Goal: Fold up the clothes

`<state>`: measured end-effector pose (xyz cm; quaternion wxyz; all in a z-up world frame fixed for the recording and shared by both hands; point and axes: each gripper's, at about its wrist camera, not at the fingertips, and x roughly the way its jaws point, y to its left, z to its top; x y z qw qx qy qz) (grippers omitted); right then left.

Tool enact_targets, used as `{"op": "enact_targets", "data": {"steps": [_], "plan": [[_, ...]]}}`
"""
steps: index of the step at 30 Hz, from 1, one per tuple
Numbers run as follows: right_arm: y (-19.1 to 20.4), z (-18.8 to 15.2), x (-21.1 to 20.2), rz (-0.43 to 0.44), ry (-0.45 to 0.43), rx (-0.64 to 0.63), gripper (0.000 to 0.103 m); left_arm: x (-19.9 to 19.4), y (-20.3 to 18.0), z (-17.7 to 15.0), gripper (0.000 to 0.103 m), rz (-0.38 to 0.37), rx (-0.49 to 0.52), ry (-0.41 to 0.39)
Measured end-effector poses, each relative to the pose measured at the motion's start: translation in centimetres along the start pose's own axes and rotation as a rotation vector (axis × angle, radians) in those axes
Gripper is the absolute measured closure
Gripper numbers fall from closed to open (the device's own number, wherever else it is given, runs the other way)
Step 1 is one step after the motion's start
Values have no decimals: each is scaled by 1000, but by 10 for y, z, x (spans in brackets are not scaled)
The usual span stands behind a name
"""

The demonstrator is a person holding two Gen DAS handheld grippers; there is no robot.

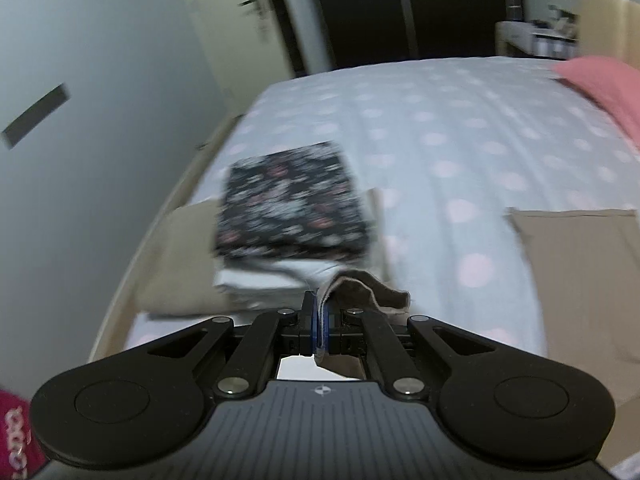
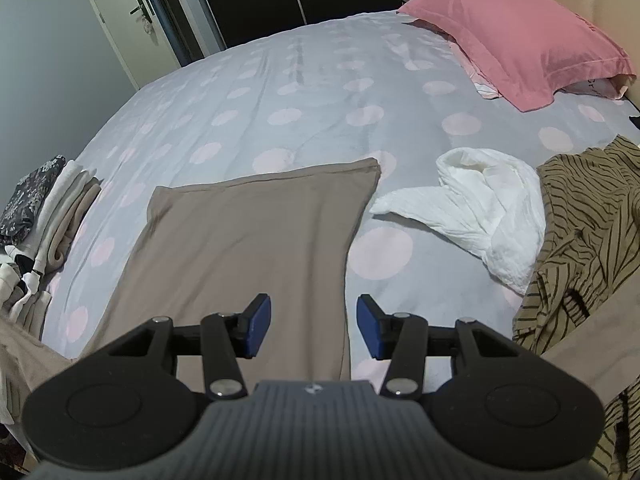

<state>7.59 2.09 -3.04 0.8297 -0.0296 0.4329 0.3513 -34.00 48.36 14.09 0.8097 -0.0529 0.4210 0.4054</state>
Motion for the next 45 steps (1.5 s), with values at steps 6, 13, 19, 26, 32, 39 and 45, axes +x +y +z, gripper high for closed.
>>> {"op": "enact_targets", "data": {"steps": [6, 13, 19, 26, 32, 39, 45], "plan": [[1, -1, 3, -3, 10, -2, 52, 22, 17, -21, 102, 48, -15, 75], [0, -3, 5, -17, 26, -5, 52, -1, 0, -13, 102, -149, -106, 36], [5, -7, 8, -24, 58, -35, 52, -27, -68, -5, 102, -427, -56, 33], [25, -26, -7, 28, 112, -71, 50, -19, -169, -28, 102, -604, 9, 38], [42, -46, -11, 103, 143, -75, 46, 2, -235, -56, 102, -667, 1, 58], [61, -65, 2, 173, 223, -74, 46, 18, -291, -99, 102, -706, 20, 94], [64, -92, 27, 333, 383, 150, 48, 32, -324, -131, 102, -716, 60, 133]]}}
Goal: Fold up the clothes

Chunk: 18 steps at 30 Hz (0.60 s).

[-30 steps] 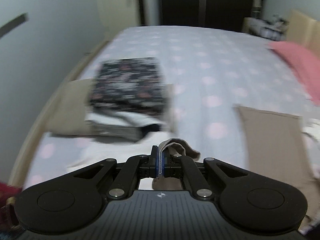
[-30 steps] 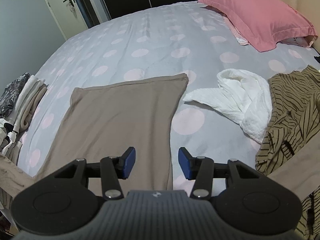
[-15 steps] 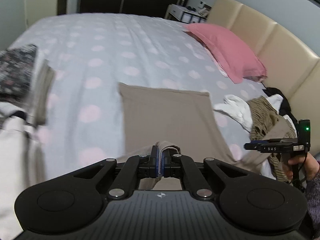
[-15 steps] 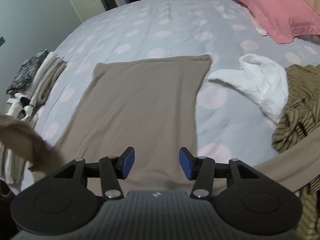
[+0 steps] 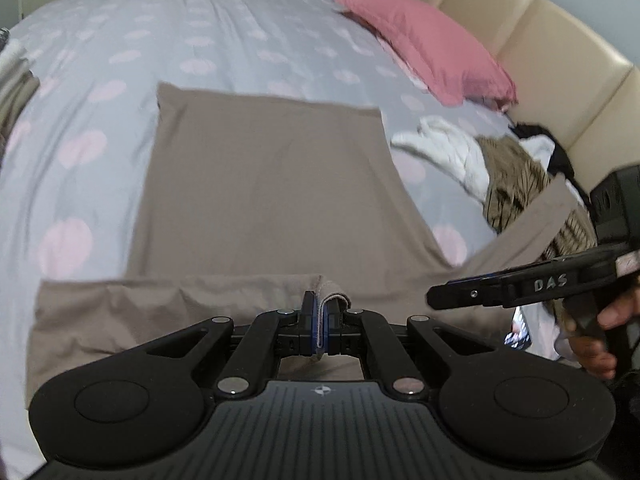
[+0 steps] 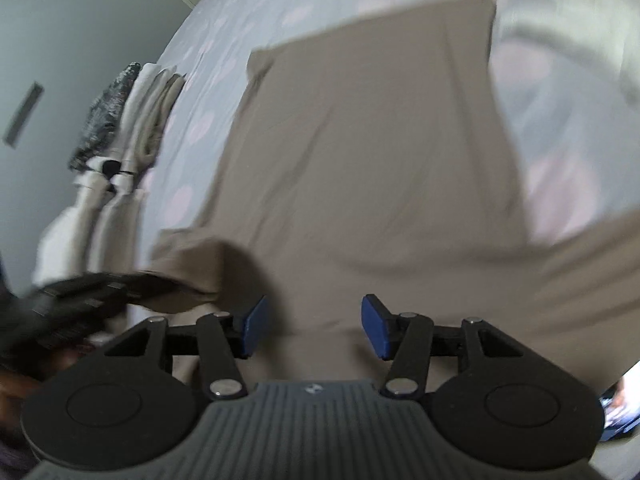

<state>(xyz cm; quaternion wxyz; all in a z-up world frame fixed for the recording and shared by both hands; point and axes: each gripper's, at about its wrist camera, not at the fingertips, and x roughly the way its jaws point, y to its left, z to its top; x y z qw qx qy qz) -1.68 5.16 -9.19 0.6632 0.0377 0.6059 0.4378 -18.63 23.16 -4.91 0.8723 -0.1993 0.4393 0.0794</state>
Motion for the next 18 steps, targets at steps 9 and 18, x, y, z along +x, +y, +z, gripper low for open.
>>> {"op": "enact_targets", "data": {"steps": [9, 18], "plan": [[4, -3, 32, 93, 74, 169, 50, 19, -9, -15, 102, -7, 40, 31], [17, -5, 59, 52, 173, 94, 70, 28, -5, -15, 102, -20, -3, 4]]}}
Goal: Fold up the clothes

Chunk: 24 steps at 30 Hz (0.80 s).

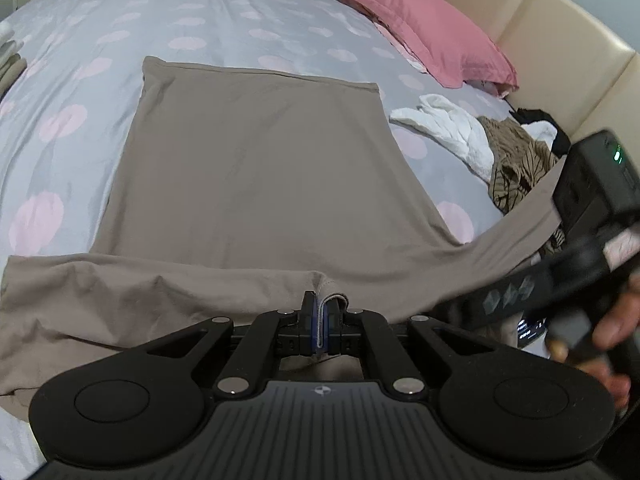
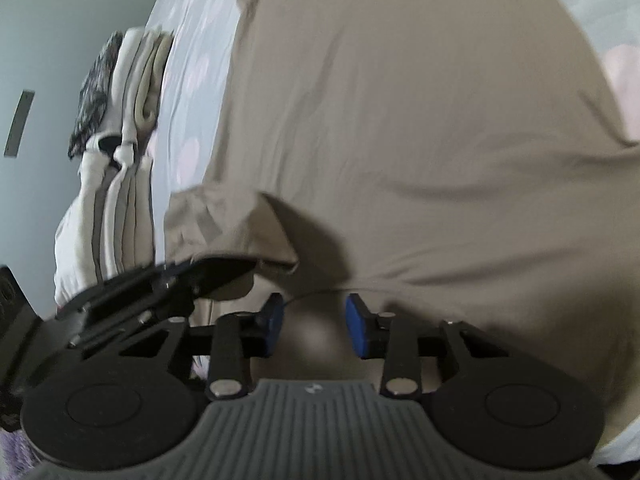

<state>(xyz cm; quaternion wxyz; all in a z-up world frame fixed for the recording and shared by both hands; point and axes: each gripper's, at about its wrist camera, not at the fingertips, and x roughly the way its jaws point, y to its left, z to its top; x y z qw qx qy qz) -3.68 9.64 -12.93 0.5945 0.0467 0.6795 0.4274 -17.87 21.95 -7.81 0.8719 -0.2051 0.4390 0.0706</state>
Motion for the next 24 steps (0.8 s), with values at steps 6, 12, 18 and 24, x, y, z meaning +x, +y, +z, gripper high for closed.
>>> {"op": "enact_targets", "data": {"steps": [6, 12, 18, 24], "plan": [[-6, 16, -2, 36, -95, 48, 84, 5, -1, 0, 102, -15, 3, 5], [-6, 30, -5, 56, -159, 71, 84, 27, -3, -10, 102, -20, 29, 71], [-12, 35, -1, 10, -156, 107, 81, 57, 3, -16, 102, -49, 5, 107], [-15, 32, 0, -44, -144, 121, 66, 65, -4, -18, 81, -101, 33, 126]]}}
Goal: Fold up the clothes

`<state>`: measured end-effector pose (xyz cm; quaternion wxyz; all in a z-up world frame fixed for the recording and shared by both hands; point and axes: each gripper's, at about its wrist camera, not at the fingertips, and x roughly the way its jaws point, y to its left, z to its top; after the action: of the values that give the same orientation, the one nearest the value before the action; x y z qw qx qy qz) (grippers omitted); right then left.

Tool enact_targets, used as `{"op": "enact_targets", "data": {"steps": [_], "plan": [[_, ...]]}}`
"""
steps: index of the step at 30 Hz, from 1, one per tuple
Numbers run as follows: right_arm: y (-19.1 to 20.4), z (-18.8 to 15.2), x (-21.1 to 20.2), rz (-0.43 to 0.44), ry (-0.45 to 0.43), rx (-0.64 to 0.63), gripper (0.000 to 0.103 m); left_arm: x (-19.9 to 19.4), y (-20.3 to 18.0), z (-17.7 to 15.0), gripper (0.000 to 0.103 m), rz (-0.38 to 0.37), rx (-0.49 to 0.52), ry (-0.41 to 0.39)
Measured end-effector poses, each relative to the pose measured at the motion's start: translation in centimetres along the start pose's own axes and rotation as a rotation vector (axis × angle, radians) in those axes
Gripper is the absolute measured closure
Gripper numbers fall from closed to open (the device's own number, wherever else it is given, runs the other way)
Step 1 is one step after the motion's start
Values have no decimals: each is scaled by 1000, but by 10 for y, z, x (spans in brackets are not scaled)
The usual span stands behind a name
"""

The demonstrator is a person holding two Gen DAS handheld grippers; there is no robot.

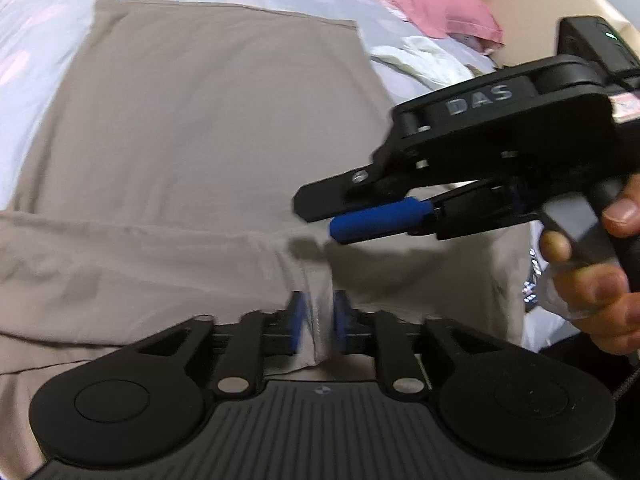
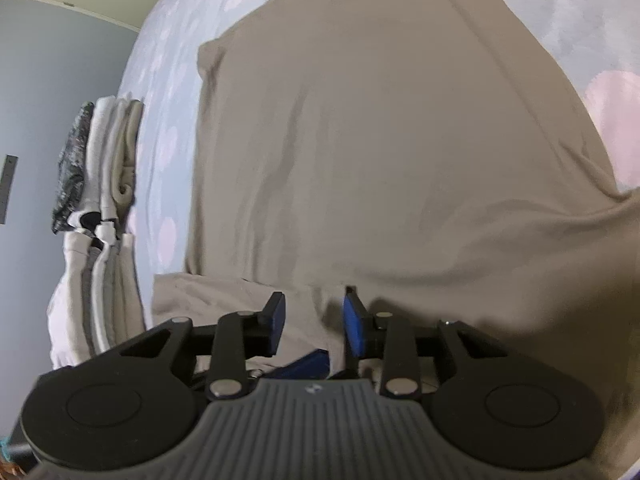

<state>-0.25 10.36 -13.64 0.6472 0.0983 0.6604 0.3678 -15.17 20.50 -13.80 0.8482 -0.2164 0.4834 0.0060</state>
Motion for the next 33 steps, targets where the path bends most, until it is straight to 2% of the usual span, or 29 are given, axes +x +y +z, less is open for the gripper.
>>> {"op": "enact_targets", "data": {"steps": [2, 4, 6, 10, 13, 14, 18, 23, 26, 29, 33], "plan": [[0, -1, 3, -20, 12, -4, 66, -5, -6, 0, 78, -9, 32, -2], [1, -3, 8, -42, 23, -17, 66, -15, -8, -1, 68, -14, 62, -17], [2, -5, 12, -58, 36, -29, 66, -27, -9, -2, 63, -14, 88, -36], [8, -11, 23, -72, 60, -73, 69, -52, 7, -5, 63, 86, 108, -78], [15, -15, 28, -62, 69, -116, 95, -69, 33, -4, 63, 190, 44, -112], [15, -16, 27, -58, 66, -126, 96, -76, 44, -5, 63, 219, 14, -127], [23, -19, 9, -28, 21, -161, 98, -104, 81, -15, 61, 331, -89, -162], [38, -23, -28, 40, -57, -217, 98, -131, 122, -29, 58, 461, -155, -149], [38, -25, -52, 70, -111, -224, 98, -139, 129, -37, 58, 476, -186, -139], [27, -26, -74, 77, -163, -202, 98, -144, 125, -52, 54, 471, -169, -122], [4, -23, -97, 60, -224, -138, 98, -133, 118, -62, 51, 478, -109, -44]]}}
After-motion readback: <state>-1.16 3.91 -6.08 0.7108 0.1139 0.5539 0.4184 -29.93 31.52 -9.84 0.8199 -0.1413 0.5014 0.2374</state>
